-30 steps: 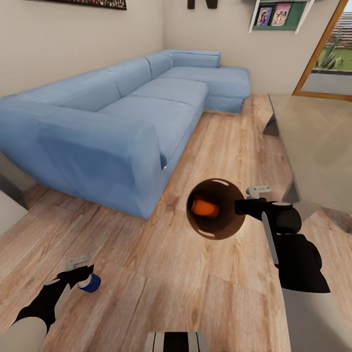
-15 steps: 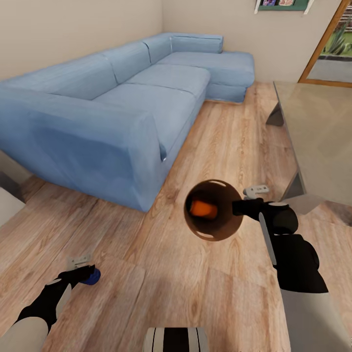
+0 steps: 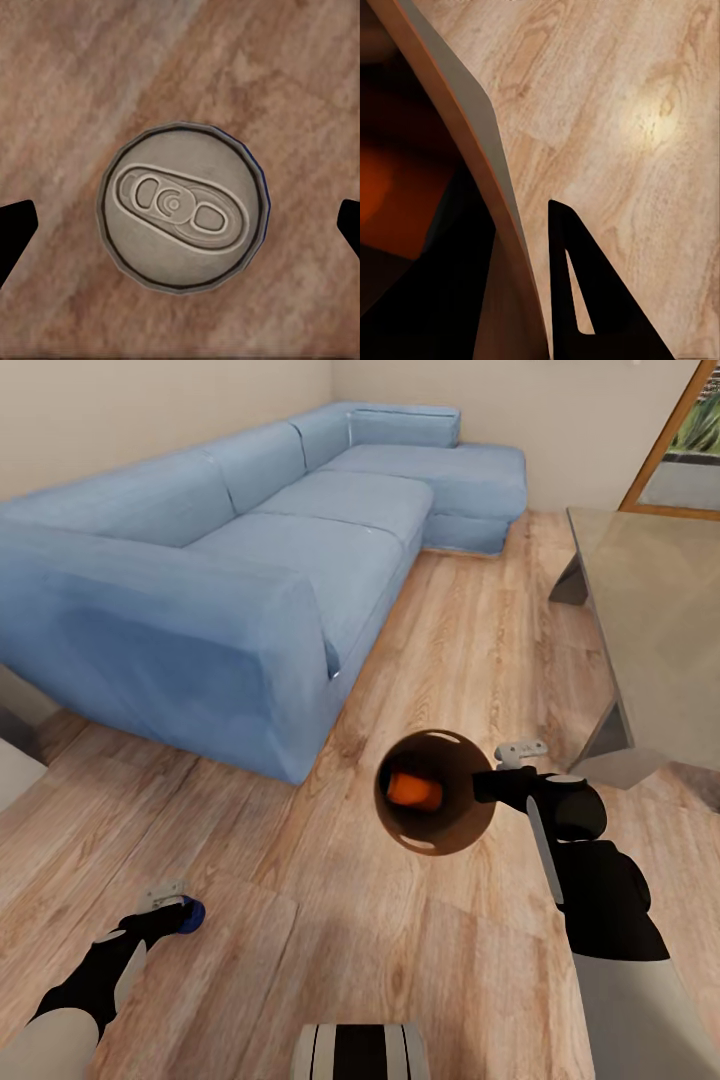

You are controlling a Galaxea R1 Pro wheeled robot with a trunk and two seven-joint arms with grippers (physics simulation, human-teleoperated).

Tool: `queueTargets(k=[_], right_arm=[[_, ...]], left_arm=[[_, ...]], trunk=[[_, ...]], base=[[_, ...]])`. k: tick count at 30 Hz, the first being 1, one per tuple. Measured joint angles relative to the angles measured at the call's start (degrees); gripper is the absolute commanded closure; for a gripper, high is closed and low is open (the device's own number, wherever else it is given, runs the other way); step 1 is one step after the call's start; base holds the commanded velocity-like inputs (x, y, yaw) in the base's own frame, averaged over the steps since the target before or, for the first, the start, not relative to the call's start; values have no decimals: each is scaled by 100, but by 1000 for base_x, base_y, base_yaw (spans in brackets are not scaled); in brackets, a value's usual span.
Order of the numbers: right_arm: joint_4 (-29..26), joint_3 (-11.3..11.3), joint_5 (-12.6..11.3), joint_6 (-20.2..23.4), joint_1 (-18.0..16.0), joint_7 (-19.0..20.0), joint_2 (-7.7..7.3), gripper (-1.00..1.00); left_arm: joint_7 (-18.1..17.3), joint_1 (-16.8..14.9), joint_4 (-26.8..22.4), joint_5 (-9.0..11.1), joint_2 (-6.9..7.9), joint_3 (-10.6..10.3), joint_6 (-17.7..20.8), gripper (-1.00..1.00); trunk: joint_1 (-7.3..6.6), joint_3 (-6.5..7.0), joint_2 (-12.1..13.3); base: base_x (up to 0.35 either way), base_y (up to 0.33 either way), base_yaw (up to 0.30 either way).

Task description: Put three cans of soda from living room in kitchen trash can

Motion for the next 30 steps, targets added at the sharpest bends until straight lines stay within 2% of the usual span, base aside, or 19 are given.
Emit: queueTargets(k=[22, 30], right_arm=[[4, 12, -22, 0, 0, 0, 0, 100], [8, 11, -2, 0, 1, -5, 0, 100]], left_arm=[[-25, 0, -17, 51, 0, 0, -15, -100], [3, 0, -9, 51, 0, 0, -13, -100]], trunk=[[-1, 0, 0], [21, -177, -11]], base=[[41, 10, 0], [1, 0, 0]])
